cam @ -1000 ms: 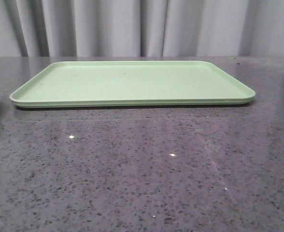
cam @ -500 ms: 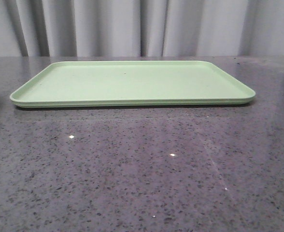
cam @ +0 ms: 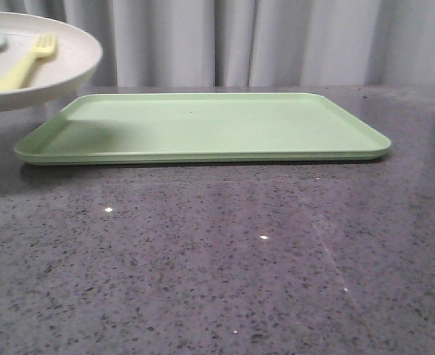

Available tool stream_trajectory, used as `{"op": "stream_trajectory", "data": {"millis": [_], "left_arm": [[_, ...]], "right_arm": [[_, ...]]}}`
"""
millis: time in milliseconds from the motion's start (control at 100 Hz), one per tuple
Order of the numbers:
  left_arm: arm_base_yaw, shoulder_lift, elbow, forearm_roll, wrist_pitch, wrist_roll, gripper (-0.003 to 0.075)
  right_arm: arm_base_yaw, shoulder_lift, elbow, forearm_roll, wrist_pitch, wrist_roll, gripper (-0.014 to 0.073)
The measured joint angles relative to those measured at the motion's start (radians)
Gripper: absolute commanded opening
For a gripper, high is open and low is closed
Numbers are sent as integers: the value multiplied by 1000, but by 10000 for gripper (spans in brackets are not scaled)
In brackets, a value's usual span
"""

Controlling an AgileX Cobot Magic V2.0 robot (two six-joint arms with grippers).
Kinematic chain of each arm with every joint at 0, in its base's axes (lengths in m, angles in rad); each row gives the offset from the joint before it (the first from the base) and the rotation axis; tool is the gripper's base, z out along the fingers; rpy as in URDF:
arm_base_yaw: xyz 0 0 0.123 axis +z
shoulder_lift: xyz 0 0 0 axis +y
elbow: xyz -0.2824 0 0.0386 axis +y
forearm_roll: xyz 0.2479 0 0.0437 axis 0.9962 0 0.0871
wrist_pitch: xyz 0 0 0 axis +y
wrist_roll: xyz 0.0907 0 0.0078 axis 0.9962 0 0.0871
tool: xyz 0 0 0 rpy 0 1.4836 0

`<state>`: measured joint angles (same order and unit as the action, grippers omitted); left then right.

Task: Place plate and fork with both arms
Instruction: 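Lift the plate and carry it over the green tray with left gripper, then lower the plate onto the tray, open and raise the left gripper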

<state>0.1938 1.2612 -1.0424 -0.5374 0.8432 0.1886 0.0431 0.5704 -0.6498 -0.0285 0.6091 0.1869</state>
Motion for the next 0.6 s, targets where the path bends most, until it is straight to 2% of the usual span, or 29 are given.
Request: {"op": "stream_trajectory", "data": {"millis": [330,470,600], "left_arm": [[-293,267,-176,-33,-119,-86,-20],[-374,372,-244,-45,-159,-118,-20],[-409,443,-290,-73,-182,-127,-20]], "right_arm": [[0,0,0,4,5,0,447],[0,0,0,4,7,0,447],[0,0,0,4,7,0,447]]}}
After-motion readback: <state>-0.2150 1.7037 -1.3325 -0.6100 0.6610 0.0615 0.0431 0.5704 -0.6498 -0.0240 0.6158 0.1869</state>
